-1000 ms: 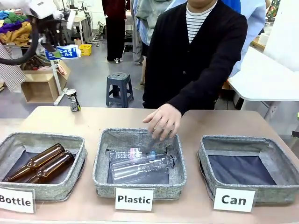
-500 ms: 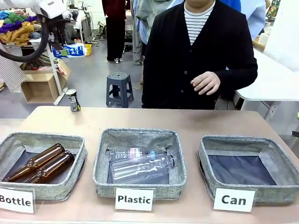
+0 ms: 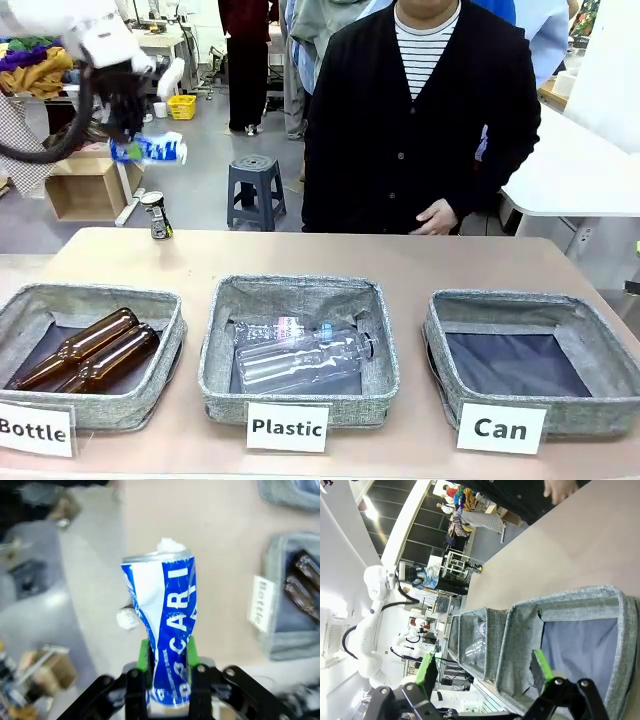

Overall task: Sort the can waste into the basket.
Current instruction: Pick up the can waste from the table and place it in the right Fabric basket.

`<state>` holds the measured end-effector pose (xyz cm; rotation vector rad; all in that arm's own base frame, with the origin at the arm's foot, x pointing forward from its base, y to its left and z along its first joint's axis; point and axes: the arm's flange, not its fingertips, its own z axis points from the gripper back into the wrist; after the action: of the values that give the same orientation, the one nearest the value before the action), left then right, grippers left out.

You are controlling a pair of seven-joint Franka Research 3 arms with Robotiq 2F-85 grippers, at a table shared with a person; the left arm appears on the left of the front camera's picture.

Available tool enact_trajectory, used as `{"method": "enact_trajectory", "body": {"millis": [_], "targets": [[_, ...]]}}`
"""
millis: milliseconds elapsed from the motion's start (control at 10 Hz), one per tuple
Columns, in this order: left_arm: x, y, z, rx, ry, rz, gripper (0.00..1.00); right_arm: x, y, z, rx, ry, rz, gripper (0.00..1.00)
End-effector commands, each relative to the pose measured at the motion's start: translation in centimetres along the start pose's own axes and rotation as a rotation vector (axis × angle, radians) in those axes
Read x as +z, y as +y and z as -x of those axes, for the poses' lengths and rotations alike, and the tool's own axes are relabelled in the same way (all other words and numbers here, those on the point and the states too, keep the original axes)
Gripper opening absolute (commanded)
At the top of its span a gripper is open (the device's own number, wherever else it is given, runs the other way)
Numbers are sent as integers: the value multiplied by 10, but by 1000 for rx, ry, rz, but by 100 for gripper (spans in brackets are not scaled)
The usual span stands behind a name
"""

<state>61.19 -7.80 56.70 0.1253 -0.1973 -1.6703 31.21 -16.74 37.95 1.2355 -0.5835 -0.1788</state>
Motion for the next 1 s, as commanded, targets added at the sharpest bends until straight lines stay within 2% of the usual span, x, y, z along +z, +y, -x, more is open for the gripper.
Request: {"method": "enact_trajectory", "body": {"millis": [0,200,300,400,500,600,700,800,900], "targets": [[-6,-93,18,-100,-45,47,33,-1,0,-2,25,-15,-14,100],[-18,-159,25,-116,-172,-15,33,-1,0,-2,25,-15,-14,100],[-28,-189,28,-122,-201,-68,33,-1,0,-2,25,-15,-14,100],[-35,-211,27,-155,-281,-143,33,-1,0,-2,25,-15,-14,100],[-35,-215,22,-179,-357,-165,33,-1,0,-2,25,-15,-14,100],[-34,-209,13,-254,-453,-126,33,-1,0,-2,25,-15,-14,100],[-33,-193,-10,-239,-516,-90,33,-1,0,-2,25,-15,-14,100],[-30,-176,-50,-235,-598,-70,33,0,0,0,0,0,0,100],[-24,-168,-94,-309,-665,17,33,38,32,-1,96,0,-18,100]]}}
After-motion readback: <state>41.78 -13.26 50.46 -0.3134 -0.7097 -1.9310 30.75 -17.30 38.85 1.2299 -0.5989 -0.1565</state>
